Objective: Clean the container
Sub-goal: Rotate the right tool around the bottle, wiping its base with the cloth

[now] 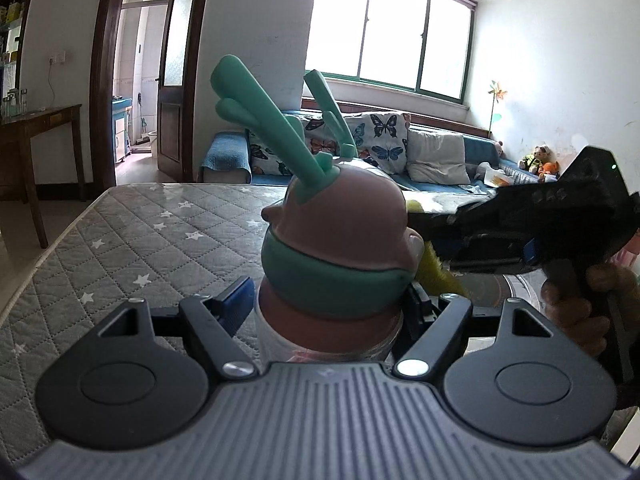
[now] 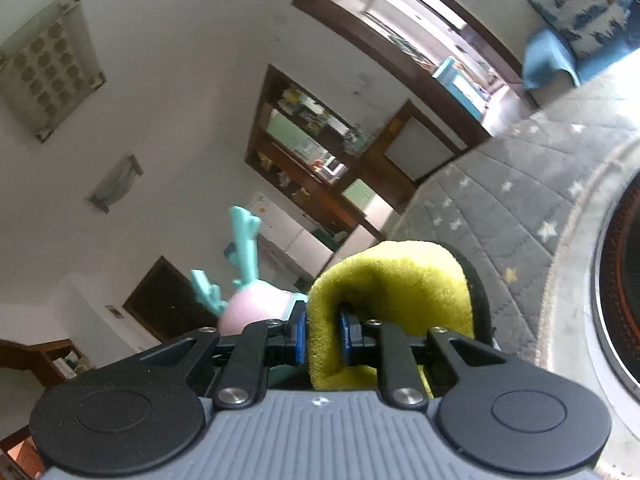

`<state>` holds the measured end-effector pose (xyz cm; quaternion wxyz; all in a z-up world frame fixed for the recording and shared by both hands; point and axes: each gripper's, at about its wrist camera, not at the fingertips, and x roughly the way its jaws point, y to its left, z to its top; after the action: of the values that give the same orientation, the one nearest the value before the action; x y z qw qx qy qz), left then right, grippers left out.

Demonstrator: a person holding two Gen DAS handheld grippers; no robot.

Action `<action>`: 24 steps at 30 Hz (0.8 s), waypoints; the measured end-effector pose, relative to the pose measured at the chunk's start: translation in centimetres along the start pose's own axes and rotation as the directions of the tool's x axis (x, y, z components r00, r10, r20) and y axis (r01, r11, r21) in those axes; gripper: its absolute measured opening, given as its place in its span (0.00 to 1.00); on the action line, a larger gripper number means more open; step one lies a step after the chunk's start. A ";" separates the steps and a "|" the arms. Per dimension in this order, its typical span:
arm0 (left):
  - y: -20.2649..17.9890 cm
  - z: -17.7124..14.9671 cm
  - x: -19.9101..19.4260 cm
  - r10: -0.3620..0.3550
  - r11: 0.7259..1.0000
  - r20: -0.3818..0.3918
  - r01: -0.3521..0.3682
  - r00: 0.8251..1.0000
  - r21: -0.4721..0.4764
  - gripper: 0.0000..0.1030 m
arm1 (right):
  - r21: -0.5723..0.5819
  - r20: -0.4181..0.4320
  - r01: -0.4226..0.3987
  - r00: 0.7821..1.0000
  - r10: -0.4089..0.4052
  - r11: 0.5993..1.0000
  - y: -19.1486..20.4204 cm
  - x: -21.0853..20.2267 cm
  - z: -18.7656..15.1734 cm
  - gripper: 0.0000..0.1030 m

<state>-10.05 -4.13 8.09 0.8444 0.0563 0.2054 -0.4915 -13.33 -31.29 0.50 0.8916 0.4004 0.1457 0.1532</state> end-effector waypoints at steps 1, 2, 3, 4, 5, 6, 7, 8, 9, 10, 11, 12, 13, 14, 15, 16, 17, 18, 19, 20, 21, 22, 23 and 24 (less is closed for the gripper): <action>0.0 0.0 0.0 0.000 1.000 0.000 0.000 1.000 0.001 0.75 | 0.014 -0.005 0.003 1.000 -0.003 1.000 -0.5 0.1 -0.2 0.16; -0.1 0.0 -0.1 0.000 1.000 0.000 0.000 1.000 0.002 0.75 | 0.031 -0.010 0.003 1.000 -0.002 1.000 -1.1 0.2 -0.4 0.16; -0.2 -0.1 -0.2 0.000 1.000 0.000 0.000 1.000 0.003 0.75 | 0.047 -0.016 0.002 1.000 -0.001 0.999 -1.6 0.3 -0.6 0.16; -0.2 -0.1 -0.2 0.000 1.000 0.000 0.000 1.000 0.003 0.75 | 0.056 -0.020 0.004 1.000 -0.003 0.998 -2.0 0.4 -0.7 0.16; -0.2 -0.1 -0.2 0.000 1.000 -0.001 0.000 1.000 0.002 0.75 | 0.065 -0.022 0.005 1.000 -0.003 0.998 -2.3 0.6 -0.9 0.16; -0.2 -0.1 -0.2 -0.001 1.000 -0.001 0.001 1.000 0.001 0.75 | 0.077 -0.023 0.005 1.000 -0.003 0.997 -2.7 0.8 -1.1 0.16; -0.2 -0.1 -0.2 -0.001 1.000 0.000 0.001 1.000 0.000 0.75 | 0.092 -0.026 0.001 1.000 0.001 0.996 -3.1 0.9 -1.2 0.16; -0.2 -0.1 -0.2 0.000 1.000 0.001 0.000 1.000 0.000 0.75 | 0.110 -0.028 -0.004 1.000 0.007 0.994 -3.4 1.0 -1.3 0.16; -0.2 -0.1 -0.2 0.000 1.000 0.001 0.000 1.000 0.000 0.75 | 0.133 -0.032 -0.009 0.999 0.013 0.991 -3.9 1.2 -1.4 0.16; -0.3 -0.1 -0.2 0.001 1.000 0.002 -0.001 1.000 0.000 0.75 | 0.150 -0.033 -0.012 0.999 0.017 0.989 -4.2 1.5 -1.5 0.16; 0.0 0.0 -0.1 -0.001 1.000 0.002 0.001 1.000 -0.001 0.75 | 0.163 -0.033 -0.013 0.999 0.019 0.987 -4.5 1.7 -1.6 0.16; 0.3 0.1 -0.1 -0.002 1.000 0.002 0.002 1.000 -0.001 0.75 | 0.175 -0.037 -0.009 0.999 0.016 0.985 -5.0 1.7 -1.8 0.16; 0.3 0.1 -0.1 -0.002 1.000 0.002 0.002 1.000 0.000 0.75 | 0.187 -0.043 -0.001 0.999 0.009 0.982 -5.5 1.6 -2.0 0.16; 0.4 0.0 -0.1 -0.002 1.000 0.002 0.002 1.000 0.001 0.75 | 0.195 -0.049 0.006 0.999 0.003 0.981 -5.9 1.7 -2.2 0.16; 0.5 0.0 -0.1 -0.002 1.000 0.002 0.002 1.000 0.001 0.75 | 0.203 -0.057 0.013 0.998 -0.001 0.979 -6.3 1.8 -2.5 0.16; 0.6 0.0 -0.2 -0.002 1.000 0.002 0.002 1.000 0.001 0.75 | 0.212 -0.064 0.018 0.998 -0.004 0.977 -6.5 2.0 -2.8 0.16; 0.7 0.0 -0.2 -0.002 1.000 0.002 0.002 1.000 0.000 0.75 | 0.221 -0.069 0.021 0.998 -0.006 0.975 -6.6 2.4 -2.9 0.16; 0.8 0.0 -0.3 -0.003 1.000 0.002 0.003 1.000 0.000 0.75 | 0.226 -0.073 0.025 0.997 -0.008 0.974 -6.8 2.5 -3.1 0.16; 0.9 0.0 -0.3 -0.003 1.000 0.002 0.003 1.000 0.000 0.75 | 0.227 -0.076 0.029 0.997 -0.012 0.973 -6.9 2.7 -3.2 0.16; 0.9 0.0 -0.4 -0.003 1.000 0.002 0.003 1.000 0.001 0.75 | 0.227 -0.080 0.034 0.997 -0.016 0.973 -6.9 2.8 -3.3 0.16; 1.0 0.0 -0.4 -0.003 1.000 0.002 0.003 1.000 0.001 0.75 | 0.225 -0.087 0.043 0.996 -0.024 0.973 -6.9 2.9 -3.4 0.16; 1.0 -0.1 -0.5 -0.002 1.000 0.002 0.002 1.000 0.001 0.75 | 0.219 -0.095 0.054 0.995 -0.033 0.974 -6.9 2.9 -3.5 0.16; 0.9 -0.1 -0.7 -0.002 1.000 0.003 0.002 1.000 0.001 0.75 | 0.211 -0.103 0.063 0.994 -0.043 0.976 -6.9 3.0 -3.6 0.16; 0.9 -0.1 -0.8 -0.002 1.000 0.003 0.002 1.000 0.000 0.75 | 0.196 -0.115 0.079 0.992 -0.057 0.977 -6.9 3.0 -3.8 0.16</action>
<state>-9.65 -3.00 8.18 0.8442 0.0554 0.2041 -0.4926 -11.00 -31.97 -7.50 0.8423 0.4738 0.2224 0.1286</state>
